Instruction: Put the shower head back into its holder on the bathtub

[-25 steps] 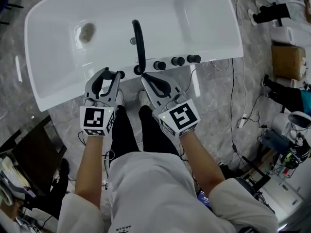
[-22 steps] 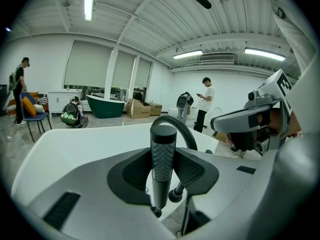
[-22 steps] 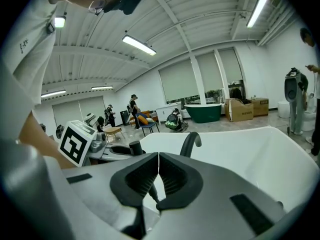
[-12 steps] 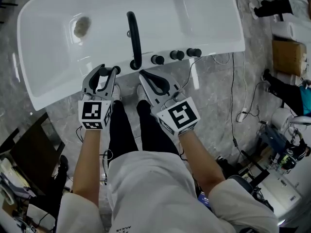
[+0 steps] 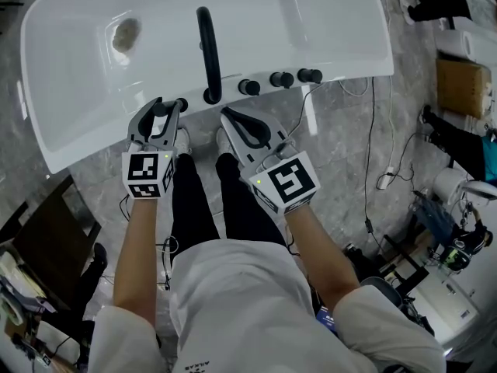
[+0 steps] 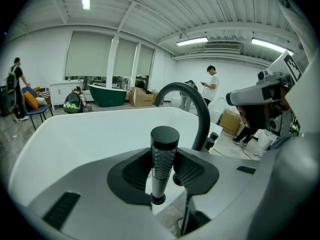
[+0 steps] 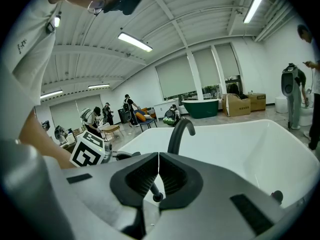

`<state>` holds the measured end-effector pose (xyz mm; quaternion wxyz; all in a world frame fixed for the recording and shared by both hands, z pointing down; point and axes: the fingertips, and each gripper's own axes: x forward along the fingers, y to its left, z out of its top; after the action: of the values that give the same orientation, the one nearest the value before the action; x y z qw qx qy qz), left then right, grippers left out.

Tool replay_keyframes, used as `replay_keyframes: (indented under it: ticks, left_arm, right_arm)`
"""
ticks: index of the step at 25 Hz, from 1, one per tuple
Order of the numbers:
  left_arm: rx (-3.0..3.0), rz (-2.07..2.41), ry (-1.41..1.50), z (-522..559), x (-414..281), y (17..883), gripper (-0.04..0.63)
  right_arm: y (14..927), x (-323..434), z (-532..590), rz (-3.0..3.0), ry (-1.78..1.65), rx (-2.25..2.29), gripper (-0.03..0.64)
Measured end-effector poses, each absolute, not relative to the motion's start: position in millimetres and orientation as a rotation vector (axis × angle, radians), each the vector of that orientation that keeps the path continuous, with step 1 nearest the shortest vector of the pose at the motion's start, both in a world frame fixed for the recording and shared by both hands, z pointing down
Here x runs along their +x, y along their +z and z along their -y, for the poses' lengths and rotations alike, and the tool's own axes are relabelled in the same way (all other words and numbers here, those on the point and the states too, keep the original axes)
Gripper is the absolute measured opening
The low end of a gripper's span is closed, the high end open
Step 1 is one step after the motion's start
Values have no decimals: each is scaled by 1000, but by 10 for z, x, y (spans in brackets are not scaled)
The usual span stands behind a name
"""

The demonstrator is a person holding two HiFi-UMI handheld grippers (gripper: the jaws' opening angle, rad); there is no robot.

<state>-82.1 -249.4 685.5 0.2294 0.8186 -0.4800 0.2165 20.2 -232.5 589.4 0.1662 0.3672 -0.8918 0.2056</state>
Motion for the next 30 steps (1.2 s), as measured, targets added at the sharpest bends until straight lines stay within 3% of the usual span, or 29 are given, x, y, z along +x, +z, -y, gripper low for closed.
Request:
replay_keyframes:
  ticks: [30]
  left_arm:
    - [2202,1316,708,2343,-699,7232,147]
  right_arm:
    - [6016,355,2305,2525,608,1040,18]
